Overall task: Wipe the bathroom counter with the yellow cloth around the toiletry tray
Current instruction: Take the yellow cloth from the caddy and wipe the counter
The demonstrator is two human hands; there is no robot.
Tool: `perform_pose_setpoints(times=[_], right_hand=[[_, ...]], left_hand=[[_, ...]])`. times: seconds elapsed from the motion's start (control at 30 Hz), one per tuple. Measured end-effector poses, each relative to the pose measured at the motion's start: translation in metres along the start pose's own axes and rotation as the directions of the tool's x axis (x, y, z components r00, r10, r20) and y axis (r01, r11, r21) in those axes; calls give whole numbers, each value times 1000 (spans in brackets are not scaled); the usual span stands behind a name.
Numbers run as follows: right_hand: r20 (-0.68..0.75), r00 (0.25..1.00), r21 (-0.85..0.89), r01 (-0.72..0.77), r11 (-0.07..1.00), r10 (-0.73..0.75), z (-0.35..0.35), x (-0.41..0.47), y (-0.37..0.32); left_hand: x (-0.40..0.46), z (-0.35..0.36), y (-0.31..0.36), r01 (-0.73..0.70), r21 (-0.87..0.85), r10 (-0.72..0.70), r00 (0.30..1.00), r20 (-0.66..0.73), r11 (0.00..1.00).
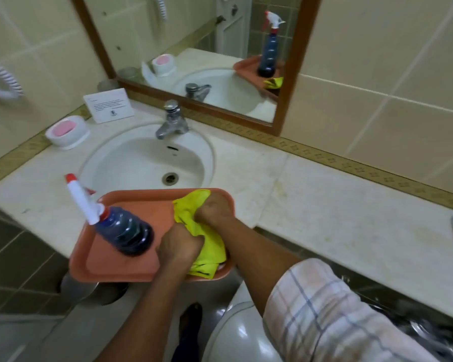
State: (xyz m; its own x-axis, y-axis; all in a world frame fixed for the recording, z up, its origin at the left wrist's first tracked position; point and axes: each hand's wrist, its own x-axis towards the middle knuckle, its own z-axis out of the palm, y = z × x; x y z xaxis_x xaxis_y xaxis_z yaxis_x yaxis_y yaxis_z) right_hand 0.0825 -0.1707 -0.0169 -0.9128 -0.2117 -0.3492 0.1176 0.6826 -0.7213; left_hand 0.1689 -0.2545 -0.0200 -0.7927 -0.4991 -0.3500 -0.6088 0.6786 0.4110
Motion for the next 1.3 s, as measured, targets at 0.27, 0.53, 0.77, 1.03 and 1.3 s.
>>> perform_pose_setpoints(times=[0.27, 0.53, 0.77, 1.03, 1.3], right_hand=[[-249, 946, 537, -43, 842, 207, -132, -22, 66], [-465, 741, 427, -292, 856, 485, -249, -86, 233], [-639, 730, -129, -414, 901, 244, -205, -97, 276], [-644, 744, -326, -477, 816, 178, -211, -58, 298], [-645, 758, -398, -446, 802, 101, -244, -2, 299]], left_hand=[[-23, 19, 103, -270, -509, 315, 949, 3, 818], [-98, 165, 232, -321, -459, 512, 764, 392, 829], [33, 143, 202, -777, 128, 776, 627, 69, 617], [149, 115, 192, -867, 288, 837, 479, 264, 406], [161, 116, 199, -863, 313, 845, 476, 243, 396]])
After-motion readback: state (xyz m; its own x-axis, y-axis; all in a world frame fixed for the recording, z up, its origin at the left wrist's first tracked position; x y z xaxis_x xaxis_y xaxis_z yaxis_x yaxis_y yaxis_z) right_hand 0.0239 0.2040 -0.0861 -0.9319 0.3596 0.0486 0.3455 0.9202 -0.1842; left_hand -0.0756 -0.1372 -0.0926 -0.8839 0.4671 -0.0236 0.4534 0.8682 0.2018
